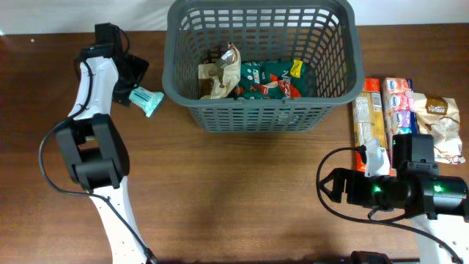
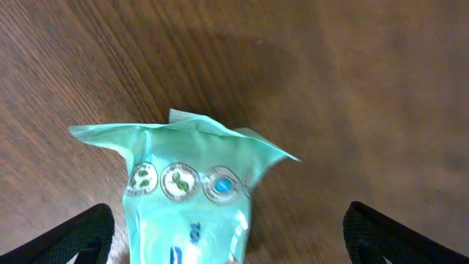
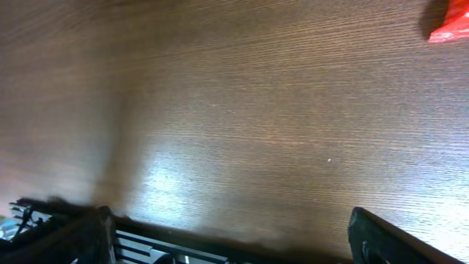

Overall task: Pack container
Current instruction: 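Move the left gripper to the mint-green wipes pack and grasp it, then lift the wipes pack with the left gripper and drop it into the basket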

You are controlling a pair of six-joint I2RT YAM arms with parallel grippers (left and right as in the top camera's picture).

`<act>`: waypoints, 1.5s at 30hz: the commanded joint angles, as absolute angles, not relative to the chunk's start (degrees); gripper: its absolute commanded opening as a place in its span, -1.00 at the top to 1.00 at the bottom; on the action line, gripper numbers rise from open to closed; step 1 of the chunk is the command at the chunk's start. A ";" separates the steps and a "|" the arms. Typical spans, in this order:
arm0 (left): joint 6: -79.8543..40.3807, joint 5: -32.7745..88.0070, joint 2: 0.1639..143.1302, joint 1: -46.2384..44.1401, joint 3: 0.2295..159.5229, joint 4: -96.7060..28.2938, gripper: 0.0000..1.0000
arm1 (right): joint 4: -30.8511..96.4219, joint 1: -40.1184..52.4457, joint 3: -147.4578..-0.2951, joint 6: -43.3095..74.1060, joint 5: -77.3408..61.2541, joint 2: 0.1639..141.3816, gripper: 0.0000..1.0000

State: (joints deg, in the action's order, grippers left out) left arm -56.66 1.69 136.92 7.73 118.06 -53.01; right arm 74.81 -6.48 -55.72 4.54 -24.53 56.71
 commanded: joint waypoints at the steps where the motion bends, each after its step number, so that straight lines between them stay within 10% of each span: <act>1: -57.87 2.15 140.33 7.64 118.04 -52.95 -0.90 | 74.83 -6.00 -56.69 5.02 -25.52 56.69 -0.98; 8: -57.84 2.15 142.26 7.64 118.04 -52.90 -0.35 | 74.83 -6.00 -56.69 5.02 -25.52 56.69 -0.98; 15: -56.93 4.34 142.47 7.66 118.06 -53.08 0.97 | 74.78 -6.00 -56.69 5.02 -25.52 56.69 -0.98; 45: 9.69 18.44 115.46 3.97 153.34 -75.55 0.97 | 71.75 -6.00 -56.69 4.99 -25.52 56.69 -0.98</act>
